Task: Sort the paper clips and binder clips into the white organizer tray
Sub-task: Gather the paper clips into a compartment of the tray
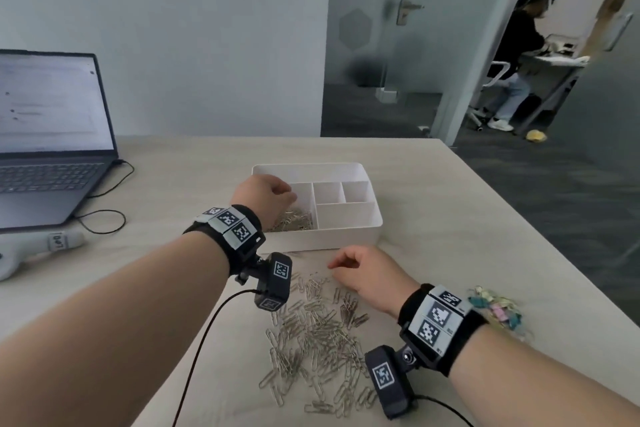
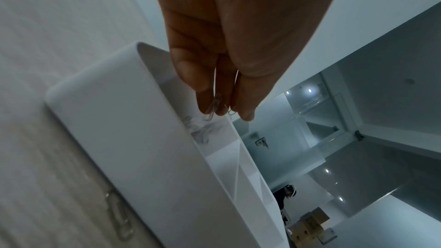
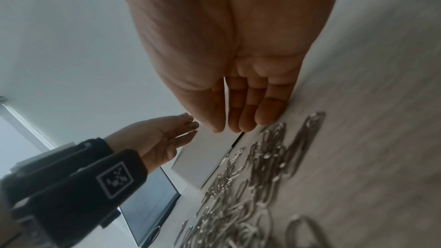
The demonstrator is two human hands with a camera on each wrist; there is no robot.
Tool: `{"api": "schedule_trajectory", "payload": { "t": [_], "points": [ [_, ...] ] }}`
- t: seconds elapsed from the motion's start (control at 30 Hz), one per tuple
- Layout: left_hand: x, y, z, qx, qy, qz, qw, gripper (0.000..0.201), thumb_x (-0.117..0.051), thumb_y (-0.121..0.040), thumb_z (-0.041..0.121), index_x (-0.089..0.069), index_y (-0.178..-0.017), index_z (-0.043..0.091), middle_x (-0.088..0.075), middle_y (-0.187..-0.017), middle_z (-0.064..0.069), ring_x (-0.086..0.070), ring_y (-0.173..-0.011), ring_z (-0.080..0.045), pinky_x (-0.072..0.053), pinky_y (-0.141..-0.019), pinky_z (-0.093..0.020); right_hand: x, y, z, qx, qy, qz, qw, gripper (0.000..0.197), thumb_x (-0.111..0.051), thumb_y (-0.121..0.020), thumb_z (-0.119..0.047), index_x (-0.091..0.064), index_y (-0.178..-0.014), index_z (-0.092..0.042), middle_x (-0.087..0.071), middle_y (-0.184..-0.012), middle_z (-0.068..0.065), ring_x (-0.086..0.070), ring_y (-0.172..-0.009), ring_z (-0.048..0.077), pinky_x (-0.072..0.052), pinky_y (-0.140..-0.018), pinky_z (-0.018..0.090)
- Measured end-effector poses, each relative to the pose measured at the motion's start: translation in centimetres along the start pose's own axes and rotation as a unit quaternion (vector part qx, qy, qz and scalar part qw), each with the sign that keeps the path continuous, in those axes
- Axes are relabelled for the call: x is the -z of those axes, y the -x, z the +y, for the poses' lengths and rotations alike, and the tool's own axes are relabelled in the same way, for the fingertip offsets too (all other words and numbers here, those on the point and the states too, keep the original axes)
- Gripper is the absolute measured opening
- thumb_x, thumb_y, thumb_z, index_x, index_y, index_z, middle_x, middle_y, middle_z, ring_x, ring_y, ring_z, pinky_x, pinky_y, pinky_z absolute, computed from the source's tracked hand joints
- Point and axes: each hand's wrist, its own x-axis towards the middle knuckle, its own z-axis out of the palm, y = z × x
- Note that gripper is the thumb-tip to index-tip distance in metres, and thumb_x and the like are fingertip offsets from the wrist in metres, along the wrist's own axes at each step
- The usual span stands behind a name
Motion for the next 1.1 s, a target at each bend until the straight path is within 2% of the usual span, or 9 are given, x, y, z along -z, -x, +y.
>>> {"api": "schedule_trajectory", "payload": {
  "t": [0.1,0.2,0.3,0.4,0.57,0.7,0.83,0.93,1.1],
  "points": [
    [-0.2,1.2,-0.3,-0.021,0.010,0.007,1.000,0.020,-0.061,-0.094,0.032,-0.074,-0.104,0.020,-0.071,-0.090,0.005,-0.062,-0.072,-0.013,-0.057,-0.074,-0.032,0.5,0.4,0.3,0.013,-0.005,0.026,1.000,0.009,-0.066,-0.092,-0.021,-0.074,-0.097,-0.024,-0.070,-0.087,-0.009,-0.062,-0.076,0.004,-0.053,-0.076,0.022],
    [-0.1,3.3,-0.1,-0.065,0.024,0.030,0.997,0.019,-0.057,-0.095,0.033,-0.074,-0.093,0.024,-0.070,-0.078,0.008,-0.063,-0.069,-0.011,-0.047,-0.063,-0.024,1.0,0.8,0.2,0.028,0.003,0.053,0.998,0.010,-0.065,-0.093,-0.024,-0.074,-0.097,-0.026,-0.070,-0.086,-0.009,-0.064,-0.079,0.005,-0.053,-0.077,0.022],
    [-0.1,5.5,0.1,-0.116,-0.021,-0.034,0.992,0.024,-0.054,-0.095,0.039,-0.072,-0.085,0.027,-0.069,-0.074,0.005,-0.064,-0.069,-0.017,-0.048,-0.060,-0.028,1.5,1.4,0.6,0.020,0.053,0.044,0.997,0.015,-0.060,-0.095,-0.026,-0.074,-0.100,-0.029,-0.071,-0.092,-0.012,-0.064,-0.082,0.006,-0.052,-0.074,0.022],
    [-0.7,6.8,-0.8,-0.143,-0.143,-0.135,0.970,0.028,-0.047,-0.097,0.035,-0.072,-0.108,0.030,-0.072,-0.104,0.010,-0.065,-0.091,-0.012,-0.055,-0.085,-0.034,2.0,1.8,1.6,-0.007,0.084,0.026,0.996,0.027,-0.051,-0.097,-0.020,-0.072,-0.110,-0.030,-0.068,-0.109,-0.014,-0.063,-0.093,0.002,-0.048,-0.079,0.017],
    [-2.3,7.5,-1.8,-0.115,-0.264,-0.247,0.925,0.051,-0.042,-0.095,0.028,-0.044,-0.146,0.029,-0.044,-0.152,0.006,-0.042,-0.138,-0.018,-0.034,-0.115,-0.037,2.2,2.2,2.7,0.010,0.162,-0.028,0.986,0.036,-0.048,-0.098,-0.010,-0.068,-0.125,-0.021,-0.060,-0.127,-0.005,-0.056,-0.120,0.011,-0.038,-0.109,0.024],
    [-2.9,8.9,-0.6,-0.105,-0.311,-0.265,0.907,0.042,-0.039,-0.099,0.031,-0.051,-0.135,0.015,-0.054,-0.141,-0.003,-0.048,-0.131,-0.025,-0.037,-0.111,-0.038,1.7,2.9,3.0,0.025,0.201,-0.066,0.977,0.042,-0.046,-0.095,-0.005,-0.067,-0.128,-0.020,-0.054,-0.119,-0.008,-0.052,-0.123,0.015,-0.034,-0.114,0.029],
    [-2.4,10.4,-0.5,-0.108,-0.284,-0.251,0.919,0.023,-0.038,-0.094,0.027,-0.057,-0.099,0.016,-0.064,-0.114,-0.002,-0.058,-0.108,-0.024,-0.047,-0.095,-0.036,1.3,3.9,2.6,0.017,0.215,-0.076,0.973,0.039,-0.047,-0.097,-0.014,-0.065,-0.130,-0.024,-0.051,-0.119,-0.011,-0.046,-0.125,0.014,-0.031,-0.116,0.032],
    [-2.0,12.3,-0.5,-0.116,-0.248,-0.261,0.926,0.030,-0.042,-0.089,0.026,-0.065,-0.107,0.023,-0.067,-0.115,0.004,-0.059,-0.107,-0.020,-0.048,-0.095,-0.035,1.2,5.1,2.0,0.026,0.242,-0.095,0.965,0.040,-0.048,-0.096,-0.017,-0.065,-0.131,-0.026,-0.052,-0.128,-0.006,-0.044,-0.127,0.015,-0.031,-0.116,0.031],
    [-1.5,15.1,-1.3,-0.112,-0.147,-0.244,0.952,0.044,-0.046,-0.091,0.017,-0.065,-0.127,0.035,-0.062,-0.131,0.015,-0.055,-0.121,-0.008,-0.039,-0.103,-0.021,1.3,7.4,0.7,0.063,0.246,-0.148,0.956,0.034,-0.055,-0.095,-0.021,-0.068,-0.126,-0.028,-0.052,-0.121,-0.007,-0.053,-0.114,0.010,-0.039,-0.107,0.025]
  ]
}}
